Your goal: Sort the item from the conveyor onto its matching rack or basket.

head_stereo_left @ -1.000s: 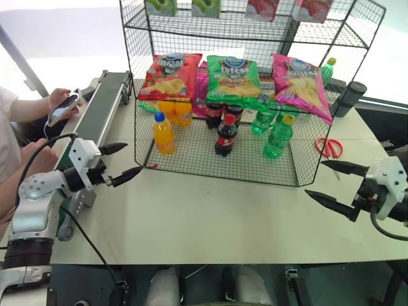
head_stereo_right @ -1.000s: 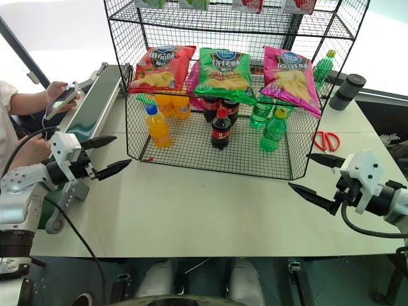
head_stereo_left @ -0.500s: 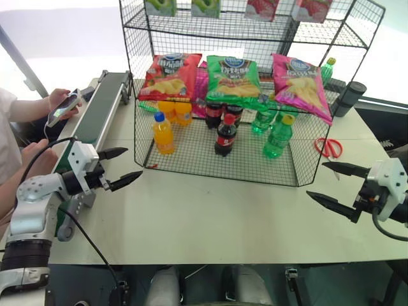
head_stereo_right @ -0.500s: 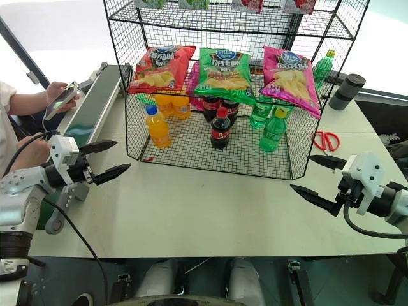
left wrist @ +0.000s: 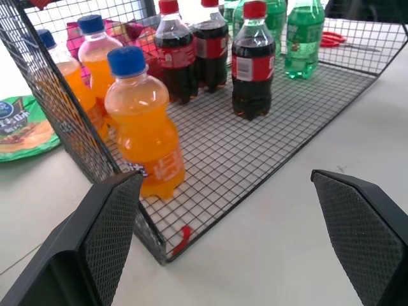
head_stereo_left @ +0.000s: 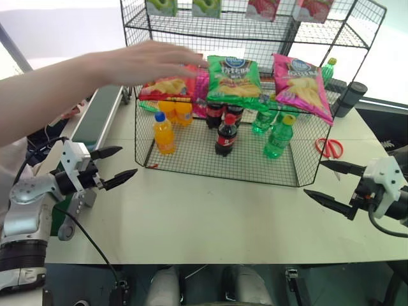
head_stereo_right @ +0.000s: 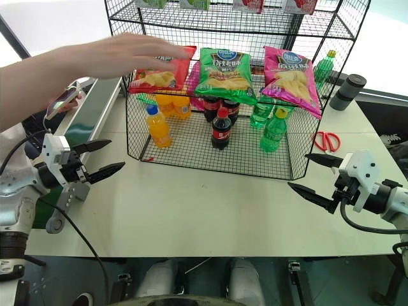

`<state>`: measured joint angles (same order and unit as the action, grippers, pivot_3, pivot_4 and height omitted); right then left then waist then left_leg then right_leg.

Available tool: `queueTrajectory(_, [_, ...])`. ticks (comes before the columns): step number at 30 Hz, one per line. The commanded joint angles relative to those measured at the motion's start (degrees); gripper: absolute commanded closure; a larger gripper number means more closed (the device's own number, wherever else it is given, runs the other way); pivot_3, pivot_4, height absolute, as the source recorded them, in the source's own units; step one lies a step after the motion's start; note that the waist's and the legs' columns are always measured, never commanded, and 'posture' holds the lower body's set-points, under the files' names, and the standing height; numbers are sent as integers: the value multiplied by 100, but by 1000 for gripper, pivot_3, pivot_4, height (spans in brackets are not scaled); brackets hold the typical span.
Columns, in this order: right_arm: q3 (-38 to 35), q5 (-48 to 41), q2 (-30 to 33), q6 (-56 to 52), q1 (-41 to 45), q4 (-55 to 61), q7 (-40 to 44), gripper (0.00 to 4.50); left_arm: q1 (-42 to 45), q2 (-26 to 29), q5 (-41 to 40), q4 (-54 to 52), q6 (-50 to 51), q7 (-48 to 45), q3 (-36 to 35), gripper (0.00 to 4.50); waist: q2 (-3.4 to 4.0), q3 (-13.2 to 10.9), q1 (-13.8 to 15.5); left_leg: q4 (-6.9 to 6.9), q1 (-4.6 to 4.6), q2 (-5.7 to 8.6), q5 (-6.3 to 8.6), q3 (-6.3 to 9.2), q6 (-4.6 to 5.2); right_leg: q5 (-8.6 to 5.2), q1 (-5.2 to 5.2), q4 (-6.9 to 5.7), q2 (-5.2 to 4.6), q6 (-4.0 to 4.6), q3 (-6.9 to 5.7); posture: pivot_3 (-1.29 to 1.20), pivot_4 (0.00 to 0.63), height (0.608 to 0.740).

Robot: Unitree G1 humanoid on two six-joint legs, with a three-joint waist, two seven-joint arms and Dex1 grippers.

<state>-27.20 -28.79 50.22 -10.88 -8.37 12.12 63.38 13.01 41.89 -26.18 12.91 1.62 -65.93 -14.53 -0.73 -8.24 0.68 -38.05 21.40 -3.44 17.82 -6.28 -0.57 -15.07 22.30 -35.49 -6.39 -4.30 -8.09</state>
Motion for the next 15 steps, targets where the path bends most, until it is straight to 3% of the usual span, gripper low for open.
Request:
queueTrajectory(1, [-54,31,27,149,22,6,43,53,16,1,3,-49,-188,27,-119,0,0,0,0,0,0,0,0,0,0,0,0,0,0,0,0,0,150,738])
queueTrajectory(15, [129,143,57,268,223,-173,125,53,-49,-83,44,-18,-363,94,-136,0,0,0,-6,0,-1,0,-1,-1,-1,0,0,-3,0,0,0,0,150,738])
